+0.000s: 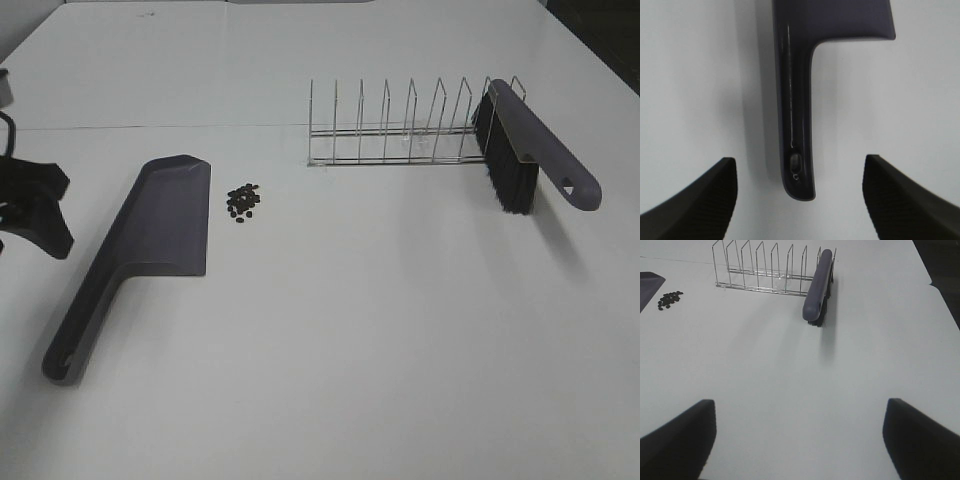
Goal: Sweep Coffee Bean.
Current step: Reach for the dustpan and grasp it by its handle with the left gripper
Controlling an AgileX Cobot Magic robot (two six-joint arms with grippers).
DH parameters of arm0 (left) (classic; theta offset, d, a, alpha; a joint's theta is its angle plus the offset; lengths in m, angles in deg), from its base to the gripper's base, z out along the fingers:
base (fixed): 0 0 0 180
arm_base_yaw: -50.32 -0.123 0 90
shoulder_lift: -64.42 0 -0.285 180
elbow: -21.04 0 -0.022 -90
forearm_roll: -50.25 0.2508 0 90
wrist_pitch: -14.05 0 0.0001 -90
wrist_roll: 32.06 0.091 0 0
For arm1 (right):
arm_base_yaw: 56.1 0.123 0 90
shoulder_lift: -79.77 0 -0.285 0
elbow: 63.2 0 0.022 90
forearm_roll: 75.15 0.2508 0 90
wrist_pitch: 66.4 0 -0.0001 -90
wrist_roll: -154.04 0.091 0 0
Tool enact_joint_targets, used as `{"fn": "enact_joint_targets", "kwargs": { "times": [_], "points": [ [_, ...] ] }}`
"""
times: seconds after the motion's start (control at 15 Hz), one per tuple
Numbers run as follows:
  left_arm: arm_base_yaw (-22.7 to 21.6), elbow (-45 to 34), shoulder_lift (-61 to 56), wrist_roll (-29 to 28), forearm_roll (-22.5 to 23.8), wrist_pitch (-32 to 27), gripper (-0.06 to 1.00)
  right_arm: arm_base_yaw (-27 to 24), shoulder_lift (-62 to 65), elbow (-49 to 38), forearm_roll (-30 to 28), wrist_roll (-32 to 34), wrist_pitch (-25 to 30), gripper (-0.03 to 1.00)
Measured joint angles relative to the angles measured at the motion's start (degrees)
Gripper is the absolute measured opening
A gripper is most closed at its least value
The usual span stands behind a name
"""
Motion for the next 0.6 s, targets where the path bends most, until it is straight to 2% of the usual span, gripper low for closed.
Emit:
{"fn": "enact_joint_targets", "kwargs": {
  "times": [0.27, 0.6],
  "points": [
    [2.3, 0.1, 6.4, -4.8, 4.0, 0.9, 0.65, 0.0, 0.0, 0.0, 0.0, 0.0, 0.0, 0.76],
    [3.4, 0.2, 11.9, -5.9, 4.7, 6.8, 0.65, 0.0, 0.0, 0.0, 0.0, 0.0, 0.0, 0.76]
  ]
}}
